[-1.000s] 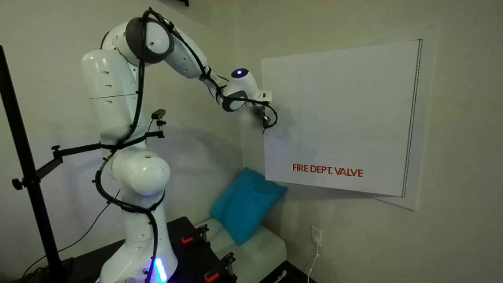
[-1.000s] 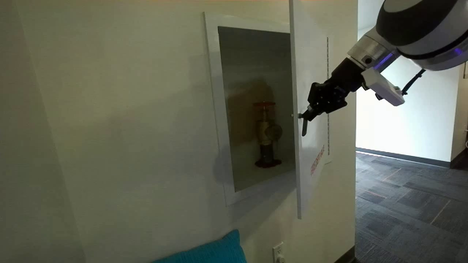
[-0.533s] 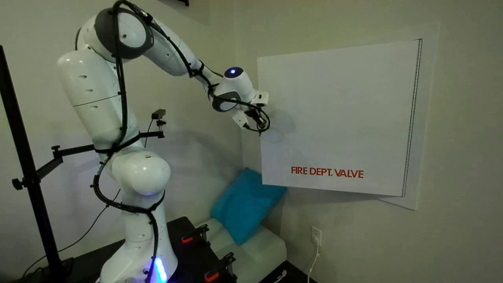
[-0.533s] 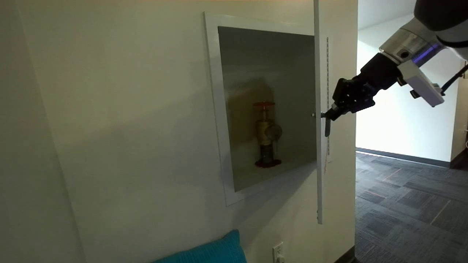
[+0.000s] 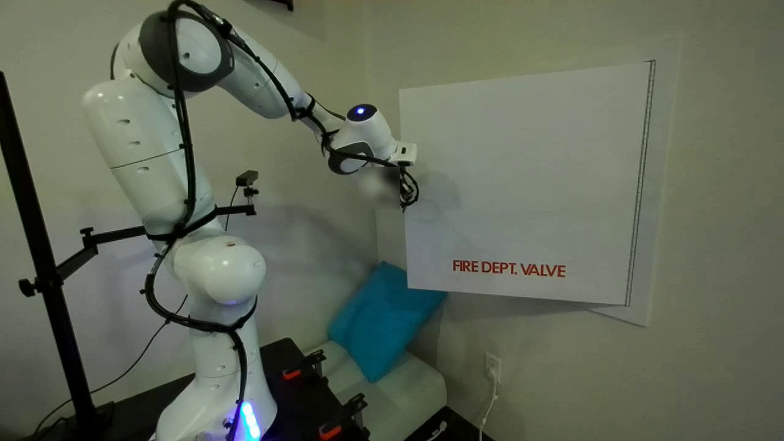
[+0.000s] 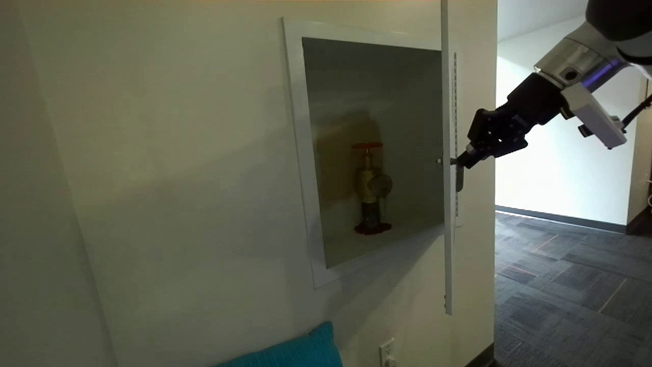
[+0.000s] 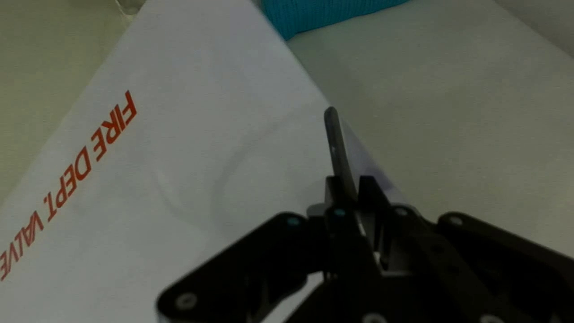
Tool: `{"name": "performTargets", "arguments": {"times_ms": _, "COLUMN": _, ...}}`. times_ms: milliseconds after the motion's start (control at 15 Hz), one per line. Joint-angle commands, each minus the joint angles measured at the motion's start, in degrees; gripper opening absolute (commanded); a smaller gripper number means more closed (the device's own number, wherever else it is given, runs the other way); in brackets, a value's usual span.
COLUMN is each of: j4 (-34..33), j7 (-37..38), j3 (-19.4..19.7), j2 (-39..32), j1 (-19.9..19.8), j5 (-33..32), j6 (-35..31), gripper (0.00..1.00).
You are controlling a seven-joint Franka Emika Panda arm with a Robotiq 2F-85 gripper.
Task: Open the door to the fire department valve fully
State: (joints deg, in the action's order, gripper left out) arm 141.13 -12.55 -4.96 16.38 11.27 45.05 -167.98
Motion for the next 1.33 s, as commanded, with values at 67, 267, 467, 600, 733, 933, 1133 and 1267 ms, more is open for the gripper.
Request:
{"name": "performTargets", "arguments": {"times_ms": 67, "j4": 3.2, "j7": -1.4, "j3": 1.7, "j2": 2.4, "j1": -1.8, "j5": -1.2, "j6": 0.2, "gripper": 0.03}}
{"name": "performTargets", "arguments": {"times_ms": 267, "j4": 5.4, "j7": -3.3, "j3": 3.4, "j2": 4.6, "j1": -2.1, "j5": -0.9, "j6": 1.1, "gripper": 0.03}}
{"name": "performTargets", "arguments": {"times_ms": 467, "j4": 7.6, "j7": -3.2, "j3": 4.9, "j2": 6.8, "j1": -3.5, "j5": -2.1, "j6": 2.6, "gripper": 0.03}}
{"name": "performTargets", "arguments": {"times_ms": 600, "j4": 8.9, "j7": -2.7, "j3": 6.1, "j2": 8.6, "j1": -4.5, "j5": -3.2, "j6": 4.5, "gripper": 0.03}}
{"name": "performTargets", "arguments": {"times_ms": 733, "j4": 10.1, "j7": -0.9, "j3": 6.5, "j2": 10.5, "j1": -6.3, "j5": -5.3, "j6": 6.6, "gripper": 0.03}}
{"name": "performTargets", "arguments": {"times_ms": 933, "j4": 11.6, "j7": 3.6, "j3": 8.2, "j2": 13.5, "j1": -7.3, "j5": -11.1, "j6": 9.4, "gripper": 0.03}}
{"name": "performTargets", "arguments": {"times_ms": 1133, "j4": 12.9, "j7": 7.0, "j3": 9.0, "j2": 16.1, "j1": -8.4, "j5": -15.7, "j6": 11.1, "gripper": 0.03}}
{"name": "performTargets", "arguments": {"times_ms": 1267, "j4": 13.6, "j7": 10.2, "j3": 9.0, "j2": 17.6, "j1": -9.5, "j5": -18.7, "j6": 12.6, "gripper": 0.03}}
